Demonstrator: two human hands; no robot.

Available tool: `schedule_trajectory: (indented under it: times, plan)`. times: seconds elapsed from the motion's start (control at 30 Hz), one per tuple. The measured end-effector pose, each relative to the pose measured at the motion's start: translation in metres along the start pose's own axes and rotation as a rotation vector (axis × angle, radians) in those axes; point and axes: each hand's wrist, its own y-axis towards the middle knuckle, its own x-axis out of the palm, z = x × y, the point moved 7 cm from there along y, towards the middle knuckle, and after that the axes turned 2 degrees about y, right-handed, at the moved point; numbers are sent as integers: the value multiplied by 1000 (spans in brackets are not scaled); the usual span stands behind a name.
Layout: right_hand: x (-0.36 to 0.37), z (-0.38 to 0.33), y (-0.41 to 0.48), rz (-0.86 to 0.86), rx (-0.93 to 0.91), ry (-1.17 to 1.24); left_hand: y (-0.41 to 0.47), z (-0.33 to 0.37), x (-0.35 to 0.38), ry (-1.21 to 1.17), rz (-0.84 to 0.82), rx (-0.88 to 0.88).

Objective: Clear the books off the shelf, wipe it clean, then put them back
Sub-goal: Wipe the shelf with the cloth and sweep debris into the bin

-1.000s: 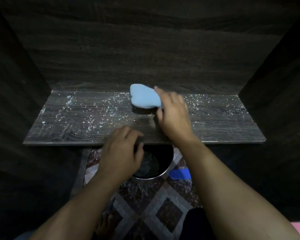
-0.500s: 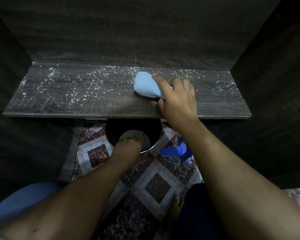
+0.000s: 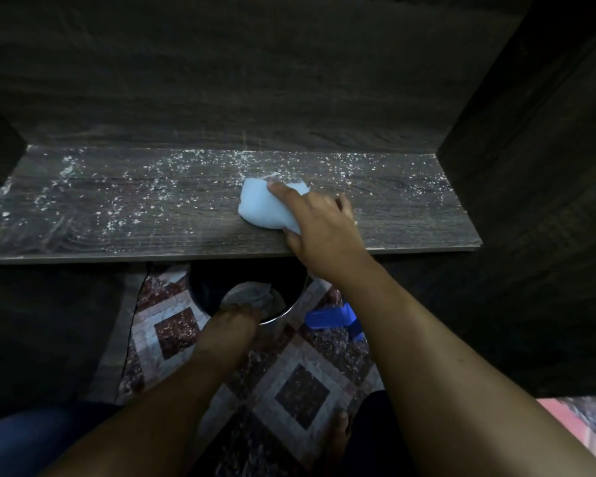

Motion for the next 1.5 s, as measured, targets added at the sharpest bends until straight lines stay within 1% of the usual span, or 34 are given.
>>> schedule_trajectory:
  times: [0.07,0.17,0.2,0.33,0.43,0.53,0.6,0.7,0.83,0.97,1.13,1.3,1.5]
  plan:
    - [-10,-2,1,58,4,23,-2,5,-16,-7,24,41]
    - [-27,-4,0,164,16,86,-9,12,-40,15,12,56]
    - [-34,-5,-1,177,23,97,-13,15,-53,22,47,65]
    - [-47,-2,-6,166,60,79,-30,27,-93,32,169,163]
    - [-48,3,-11,157,103,66,-35,33,-116,55,237,154]
    - [-50,13,-18,179,189,52,-45,39,-131,38,307,140]
    - [-53,22,-22,195,270,30,-46,39,-125,12,308,126]
    - [-55,35,-25,216,361,4,-35,36,-115,-26,252,79]
    - [-51,52,-21,233,410,-33,-21,38,-113,-118,261,122]
    - [-39,65,-19,221,414,-77,-25,41,-113,-178,332,195]
    - [-27,71,-18,152,372,-175,-28,26,-118,-201,356,176]
    - [-30,79,-14,174,390,-71,-40,30,-127,-174,346,155]
    - [-23,61,-10,98,316,-39,-47,34,-126,-146,351,129]
